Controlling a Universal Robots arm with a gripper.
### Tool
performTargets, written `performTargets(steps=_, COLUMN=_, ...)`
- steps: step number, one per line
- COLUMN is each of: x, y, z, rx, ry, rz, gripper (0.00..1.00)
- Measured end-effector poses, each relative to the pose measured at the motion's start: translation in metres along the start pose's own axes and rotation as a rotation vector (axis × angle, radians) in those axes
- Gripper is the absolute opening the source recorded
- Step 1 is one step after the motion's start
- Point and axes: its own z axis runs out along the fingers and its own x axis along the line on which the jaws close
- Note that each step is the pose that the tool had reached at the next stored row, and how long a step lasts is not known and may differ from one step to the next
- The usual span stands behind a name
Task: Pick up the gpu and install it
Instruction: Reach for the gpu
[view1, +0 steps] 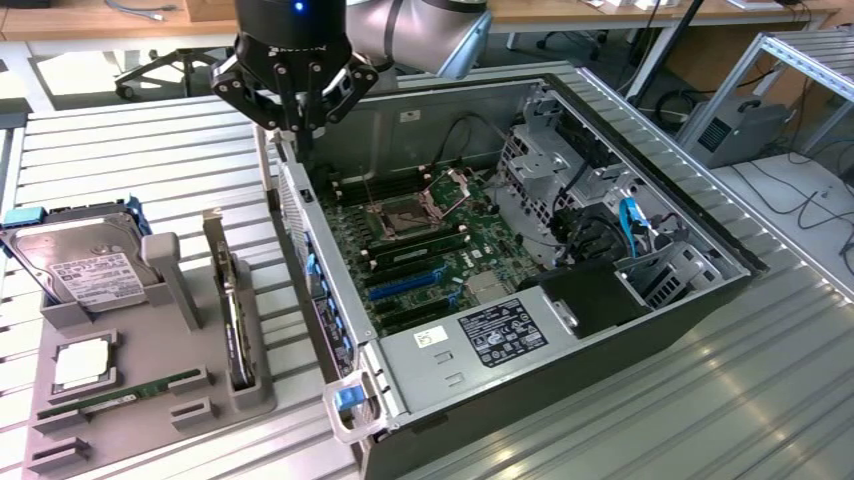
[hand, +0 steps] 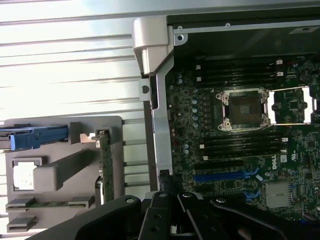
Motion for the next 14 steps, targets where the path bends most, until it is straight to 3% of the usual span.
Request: performTargets(steps=14, x=0.0035, y=-0.0003, z=-0.0001, rx=0.0, ry=0.0, rz=0.0, gripper=0.11)
